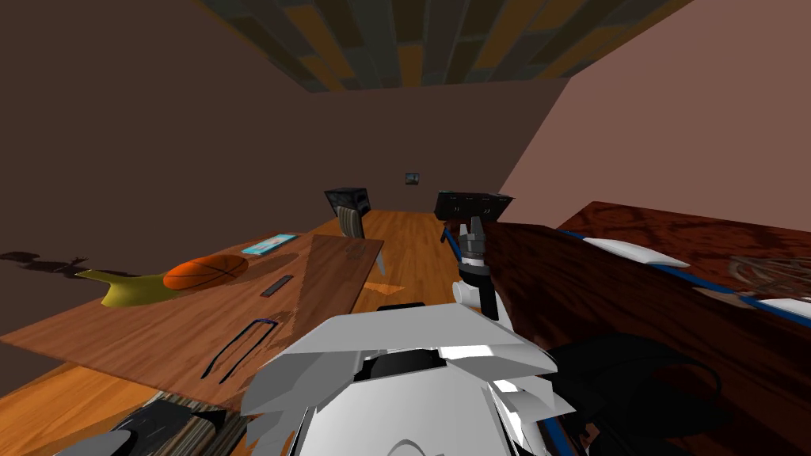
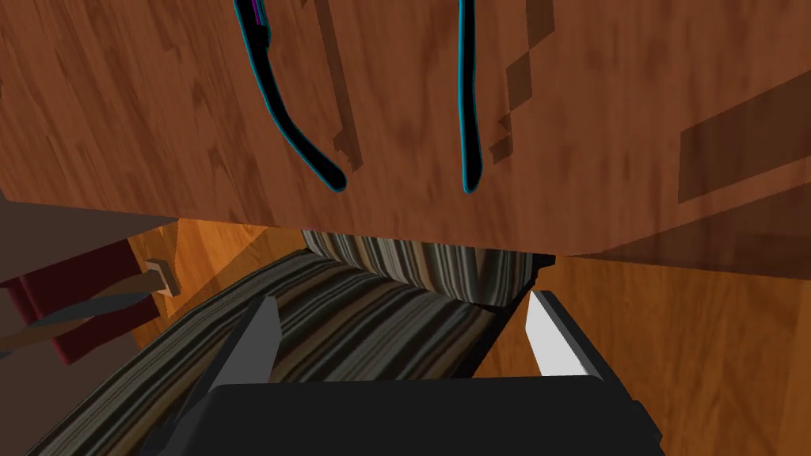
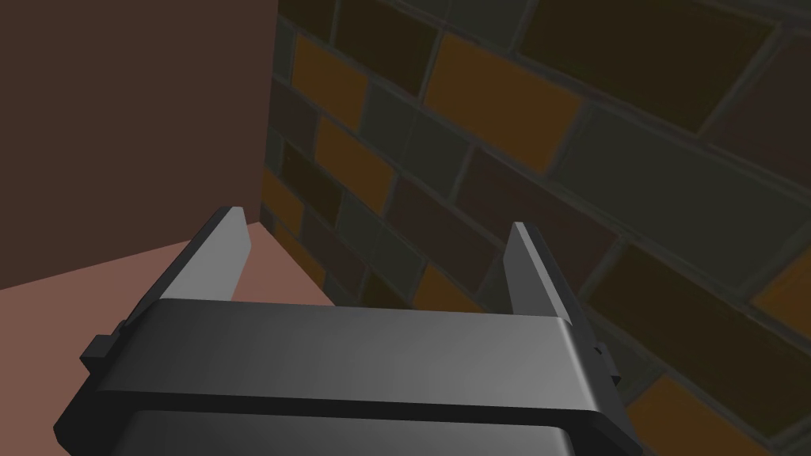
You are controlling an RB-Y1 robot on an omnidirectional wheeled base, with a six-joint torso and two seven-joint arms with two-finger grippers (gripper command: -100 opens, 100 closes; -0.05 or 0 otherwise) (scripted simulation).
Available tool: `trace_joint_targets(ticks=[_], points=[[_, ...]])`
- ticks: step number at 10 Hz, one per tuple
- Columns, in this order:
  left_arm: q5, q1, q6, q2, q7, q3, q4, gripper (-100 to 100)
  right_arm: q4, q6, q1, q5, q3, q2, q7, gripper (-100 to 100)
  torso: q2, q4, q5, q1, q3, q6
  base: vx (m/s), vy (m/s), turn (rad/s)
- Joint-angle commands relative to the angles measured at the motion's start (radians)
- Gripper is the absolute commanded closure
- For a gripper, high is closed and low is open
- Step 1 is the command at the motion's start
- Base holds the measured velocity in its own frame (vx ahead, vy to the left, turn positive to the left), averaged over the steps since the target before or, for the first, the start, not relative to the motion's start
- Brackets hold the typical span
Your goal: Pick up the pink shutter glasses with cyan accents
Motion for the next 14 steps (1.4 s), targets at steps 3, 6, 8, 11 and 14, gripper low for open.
trace_joint_targets(ticks=[3,6,8,11,14], points=[[0.030,-0.035,0.053,0.022,0.004,-0.020,0.097,-100,0.000,0.000,0.000,0.000,0.000,0.000,0.000,0,-0.001,0.000,0.000,0.000,-0.001,0.000,0.211,-0.018,-0.020],[0.032,-0.037,0.065,0.019,0.012,-0.026,0.108,-100,0.000,0.000,0.000,0.000,0.000,0.000,0.000,0,0.007,0.001,0.000,0.002,0.004,0.000,0.086,0.003,-0.006],[0.007,-0.069,0.057,0.033,0.062,-0.077,0.136,-100,0.000,0.000,0.000,0.000,0.000,0.000,0.000,0,0.012,0.003,0.000,0.001,0.007,-0.001,-0.046,0.010,-0.105],[-0.018,-0.100,0.048,0.046,0.129,-0.128,0.163,-100,0.000,0.000,-0.001,0.000,0.000,0.000,0.000,0,0.019,0.004,0.001,0.003,0.011,-0.001,-0.108,0.027,-0.095],[-0.043,-0.131,0.038,0.060,0.216,-0.182,0.190,-100,0.000,0.000,-0.001,0.000,0.000,0.000,0.000,0,0.019,0.004,0.001,0.002,0.011,-0.001,-0.093,0.016,-0.107]])
